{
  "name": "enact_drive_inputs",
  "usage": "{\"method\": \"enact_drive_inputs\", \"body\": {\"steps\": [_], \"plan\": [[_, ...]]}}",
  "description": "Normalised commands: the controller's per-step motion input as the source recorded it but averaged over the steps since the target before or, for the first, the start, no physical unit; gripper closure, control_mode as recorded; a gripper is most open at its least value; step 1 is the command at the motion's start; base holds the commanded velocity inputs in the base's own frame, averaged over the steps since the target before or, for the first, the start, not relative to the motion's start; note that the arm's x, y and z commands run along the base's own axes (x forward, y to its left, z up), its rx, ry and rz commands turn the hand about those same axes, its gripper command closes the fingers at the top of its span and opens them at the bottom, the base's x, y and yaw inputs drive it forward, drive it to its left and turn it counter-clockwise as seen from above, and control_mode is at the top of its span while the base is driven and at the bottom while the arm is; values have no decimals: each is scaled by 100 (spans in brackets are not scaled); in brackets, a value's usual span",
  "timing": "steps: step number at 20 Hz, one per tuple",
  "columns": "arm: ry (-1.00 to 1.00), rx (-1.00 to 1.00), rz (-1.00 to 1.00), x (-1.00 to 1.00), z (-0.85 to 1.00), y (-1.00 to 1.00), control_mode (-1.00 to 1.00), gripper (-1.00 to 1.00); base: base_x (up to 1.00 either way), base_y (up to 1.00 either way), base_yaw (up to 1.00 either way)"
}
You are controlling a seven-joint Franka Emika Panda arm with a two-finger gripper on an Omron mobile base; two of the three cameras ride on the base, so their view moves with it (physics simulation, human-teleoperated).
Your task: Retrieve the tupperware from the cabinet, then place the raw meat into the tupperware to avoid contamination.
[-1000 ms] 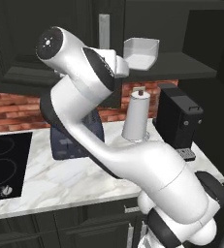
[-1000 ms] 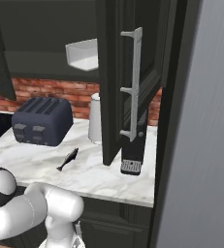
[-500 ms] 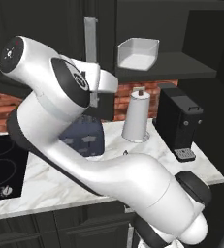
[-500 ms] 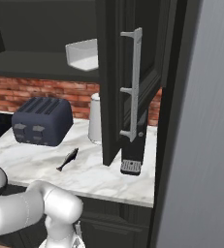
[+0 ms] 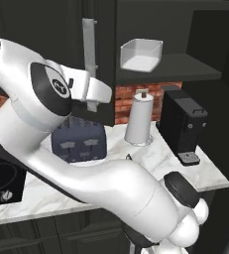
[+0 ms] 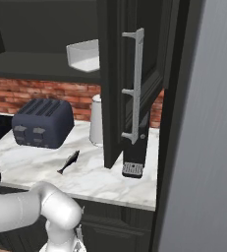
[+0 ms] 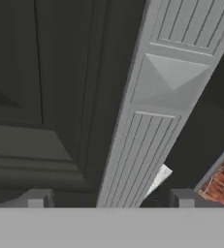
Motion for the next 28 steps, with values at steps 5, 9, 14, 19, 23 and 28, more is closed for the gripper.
{"method": "enact_drive_inputs", "body": {"steps": [5,9,14,19,23,28], "plan": [[7,12,-10,-81,-12,-22,-100,-100,0,0,0],[0,13,-13,-100,-6,-11,-100,-100,0,0,0],[0,22,-7,-81,16,-43,-100,-100,0,0,0],[0,39,0,-44,5,-77,-100,-100,0,0,0],[3,41,0,-36,0,-79,-100,-100,0,0,0],[15,37,0,-7,0,-75,-100,-100,0,0,0]]}}
